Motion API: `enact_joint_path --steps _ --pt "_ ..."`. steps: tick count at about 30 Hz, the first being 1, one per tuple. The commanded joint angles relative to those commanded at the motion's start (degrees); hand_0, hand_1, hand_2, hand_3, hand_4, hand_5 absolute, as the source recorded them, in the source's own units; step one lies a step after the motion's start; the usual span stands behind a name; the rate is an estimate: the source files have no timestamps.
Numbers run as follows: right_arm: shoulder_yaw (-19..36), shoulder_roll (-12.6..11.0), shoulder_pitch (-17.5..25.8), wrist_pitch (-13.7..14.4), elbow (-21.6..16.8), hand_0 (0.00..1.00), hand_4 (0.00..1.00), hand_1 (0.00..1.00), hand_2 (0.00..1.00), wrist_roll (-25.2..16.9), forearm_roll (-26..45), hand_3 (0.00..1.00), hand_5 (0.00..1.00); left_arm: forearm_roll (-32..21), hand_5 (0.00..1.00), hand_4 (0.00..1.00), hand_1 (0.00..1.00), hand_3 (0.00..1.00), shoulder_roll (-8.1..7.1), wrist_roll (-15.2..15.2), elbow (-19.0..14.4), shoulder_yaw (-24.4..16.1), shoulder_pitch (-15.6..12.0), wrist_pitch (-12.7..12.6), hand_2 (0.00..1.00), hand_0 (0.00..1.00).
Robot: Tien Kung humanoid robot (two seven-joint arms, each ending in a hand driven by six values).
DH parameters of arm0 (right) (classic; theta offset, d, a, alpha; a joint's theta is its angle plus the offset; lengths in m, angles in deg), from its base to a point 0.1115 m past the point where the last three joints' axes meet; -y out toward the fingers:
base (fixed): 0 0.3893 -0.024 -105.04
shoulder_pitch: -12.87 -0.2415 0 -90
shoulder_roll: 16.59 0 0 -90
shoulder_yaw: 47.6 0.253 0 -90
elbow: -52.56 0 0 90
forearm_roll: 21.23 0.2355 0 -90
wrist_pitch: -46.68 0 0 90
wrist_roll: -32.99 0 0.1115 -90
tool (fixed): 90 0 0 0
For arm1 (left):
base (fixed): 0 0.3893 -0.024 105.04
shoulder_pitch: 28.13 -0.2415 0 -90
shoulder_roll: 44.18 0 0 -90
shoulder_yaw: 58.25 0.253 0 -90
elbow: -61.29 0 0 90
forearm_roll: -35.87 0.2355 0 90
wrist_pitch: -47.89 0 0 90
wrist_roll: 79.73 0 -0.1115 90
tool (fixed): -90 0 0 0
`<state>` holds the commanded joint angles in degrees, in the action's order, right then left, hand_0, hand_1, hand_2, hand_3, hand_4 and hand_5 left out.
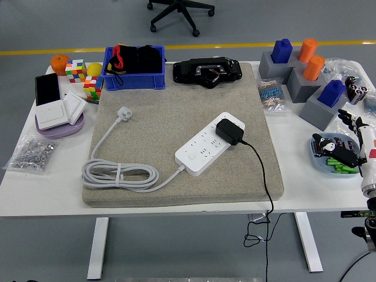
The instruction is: Press the white button,pick up the black plug,place it near the board,insert it into the board
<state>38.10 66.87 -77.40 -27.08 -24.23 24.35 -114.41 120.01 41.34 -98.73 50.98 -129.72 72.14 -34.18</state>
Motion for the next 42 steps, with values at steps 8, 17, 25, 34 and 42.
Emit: enact_joint_path --steps 8,17,25,34,42 --pt "0.2 -0.2 0.0 -0.1 -0.1 0.916 0.940 0.840 0.811 0.2 0.0 0.812 0.280 -0.8 0.147 0.617 0.682 0.693 -0.10 0.2 0.0 1.5 0.8 0.1 0.663 0.687" --pt "0.8 -0.2 0.3 0.0 -0.3 0.914 0.930 0.838 0.811 0.2 -0.1 0.811 0.274 -0.1 0.148 0.617 0.682 0.692 -0.20 0.0 0.0 1.4 0.5 0.3 0.663 0.687" --pt "0.3 -0.4 0.4 -0.1 -0.2 0.913 0.921 0.836 0.805 0.3 -0.2 0.811 0.274 -0.6 0.147 0.616 0.682 0.693 -0.27 0.1 0.0 1.8 0.5 0.3 0.663 0.687" --pt "0.1 -0.6 0.9 0.0 -0.2 0.912 0.916 0.835 0.804 0.2 -0.1 0.811 0.275 -0.5 0.148 0.616 0.681 0.693 -0.16 -0.1 0.0 2.4 0.4 0.4 0.663 0.687" --pt "-0.7 -0.8 1.1 0.0 0.1 0.910 0.910 0.831 0.801 0.0 -0.1 0.812 0.273 0.0 0.148 0.617 0.681 0.694 -0.39 -0.2 0.0 2.4 -0.6 0.5 0.663 0.687"
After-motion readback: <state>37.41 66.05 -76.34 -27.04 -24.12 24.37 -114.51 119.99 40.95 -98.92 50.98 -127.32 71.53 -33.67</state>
